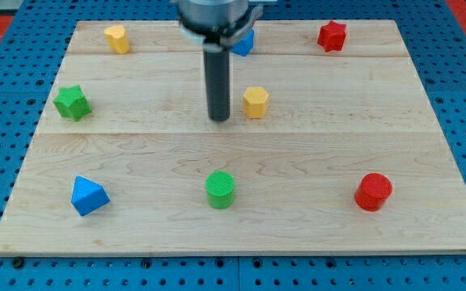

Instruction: Move the green circle vertically below the red star

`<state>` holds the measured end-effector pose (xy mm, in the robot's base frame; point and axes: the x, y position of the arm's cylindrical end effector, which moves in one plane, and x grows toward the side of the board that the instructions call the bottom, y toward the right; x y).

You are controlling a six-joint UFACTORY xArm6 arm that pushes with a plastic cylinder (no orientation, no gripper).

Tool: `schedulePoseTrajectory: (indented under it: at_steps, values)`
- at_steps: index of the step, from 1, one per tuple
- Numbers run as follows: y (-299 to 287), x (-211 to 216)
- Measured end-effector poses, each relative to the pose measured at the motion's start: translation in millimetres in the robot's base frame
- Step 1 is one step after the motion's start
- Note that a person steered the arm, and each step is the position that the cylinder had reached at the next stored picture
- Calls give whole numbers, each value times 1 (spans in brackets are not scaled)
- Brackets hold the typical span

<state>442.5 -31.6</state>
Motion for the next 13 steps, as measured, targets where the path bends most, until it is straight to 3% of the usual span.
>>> schedulePoseTrajectory:
  at_steps: [1, 2, 4, 6, 9, 10, 11, 12, 13]
  values:
    - [-24, 56]
    - [-46, 74]
    - [49, 135]
    - [64, 157]
    - [145, 50]
    - [89, 47]
    - [90, 13]
    - [149, 15]
    - [147, 25]
